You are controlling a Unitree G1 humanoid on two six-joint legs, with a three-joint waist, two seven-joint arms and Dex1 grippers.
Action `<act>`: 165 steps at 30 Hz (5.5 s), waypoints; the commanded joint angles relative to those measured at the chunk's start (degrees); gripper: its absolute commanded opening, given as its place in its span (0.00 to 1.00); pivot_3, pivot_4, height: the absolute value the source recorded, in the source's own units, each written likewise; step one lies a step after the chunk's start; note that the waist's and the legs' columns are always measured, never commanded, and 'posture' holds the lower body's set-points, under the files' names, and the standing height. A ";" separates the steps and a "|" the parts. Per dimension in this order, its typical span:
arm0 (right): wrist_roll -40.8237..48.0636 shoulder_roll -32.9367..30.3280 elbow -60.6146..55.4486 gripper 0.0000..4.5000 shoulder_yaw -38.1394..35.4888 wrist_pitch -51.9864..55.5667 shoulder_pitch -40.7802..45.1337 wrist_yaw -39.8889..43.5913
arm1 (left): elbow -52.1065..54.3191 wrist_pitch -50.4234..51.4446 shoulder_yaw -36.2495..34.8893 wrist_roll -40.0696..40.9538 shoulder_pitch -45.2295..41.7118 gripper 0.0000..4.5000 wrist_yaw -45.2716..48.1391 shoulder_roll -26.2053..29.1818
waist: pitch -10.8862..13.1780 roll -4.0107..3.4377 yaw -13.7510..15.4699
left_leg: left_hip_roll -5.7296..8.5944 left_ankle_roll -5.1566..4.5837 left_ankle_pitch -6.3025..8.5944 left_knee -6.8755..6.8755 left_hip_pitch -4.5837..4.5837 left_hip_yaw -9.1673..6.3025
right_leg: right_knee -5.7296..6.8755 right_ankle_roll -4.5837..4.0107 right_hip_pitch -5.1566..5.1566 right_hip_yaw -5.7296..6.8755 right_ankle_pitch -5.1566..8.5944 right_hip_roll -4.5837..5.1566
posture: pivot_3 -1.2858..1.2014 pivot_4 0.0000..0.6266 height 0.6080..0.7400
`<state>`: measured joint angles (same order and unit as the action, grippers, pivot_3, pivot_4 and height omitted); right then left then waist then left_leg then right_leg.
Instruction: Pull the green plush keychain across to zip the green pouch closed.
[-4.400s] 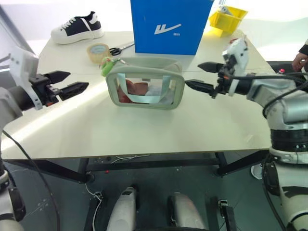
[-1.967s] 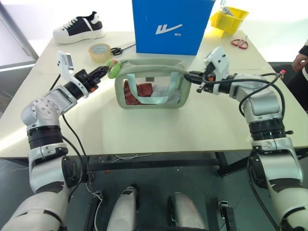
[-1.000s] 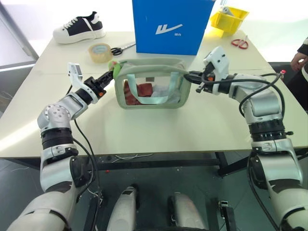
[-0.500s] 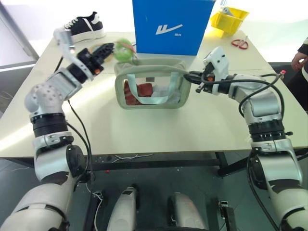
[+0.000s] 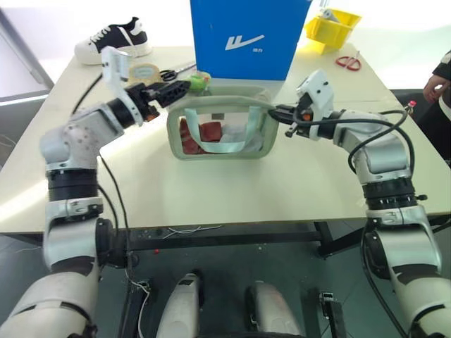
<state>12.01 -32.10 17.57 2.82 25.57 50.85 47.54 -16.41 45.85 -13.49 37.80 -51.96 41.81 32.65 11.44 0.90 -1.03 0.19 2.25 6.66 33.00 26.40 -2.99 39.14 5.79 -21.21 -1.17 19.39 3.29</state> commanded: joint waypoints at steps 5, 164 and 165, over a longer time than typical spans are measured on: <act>0.15 -0.90 -1.64 0.00 -1.45 -0.07 0.86 -0.03 | 5.57 -8.50 7.97 -8.63 6.73 0.99 4.71 2.66 | 0.00 0.00 0.33 | 0.00 0.00 0.00 0.02 -0.01 -0.03 | 0.00 -0.02 0.04 0.01 0.00 0.01 | 0.52 0.24 1.00; -12.19 4.41 -1.79 0.02 0.51 1.88 -9.60 -8.65 | 4.38 -18.87 10.00 -17.20 10.88 0.00 11.58 5.50 | -0.04 -0.03 -0.04 | -0.04 0.04 -0.05 0.01 -0.06 -0.08 | 0.15 -0.03 0.03 -0.02 0.01 -0.10 | 0.52 0.24 1.00; -11.40 3.53 -2.29 0.02 0.22 2.26 -9.16 -7.40 | 4.37 -18.91 10.01 -17.26 10.95 0.00 11.56 5.56 | -0.04 -0.03 -0.04 | -0.04 0.04 -0.05 0.01 -0.06 -0.08 | 0.15 -0.03 0.02 -0.01 0.01 -0.10 | 0.52 0.24 1.00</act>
<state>-0.81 -27.00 17.71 5.20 28.04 39.86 38.79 -12.79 27.67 -2.22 21.15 -40.53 53.39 36.86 11.40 0.87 -1.07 0.14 2.29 6.62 33.02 26.35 -3.07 39.29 5.76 -21.19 -1.19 19.40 3.19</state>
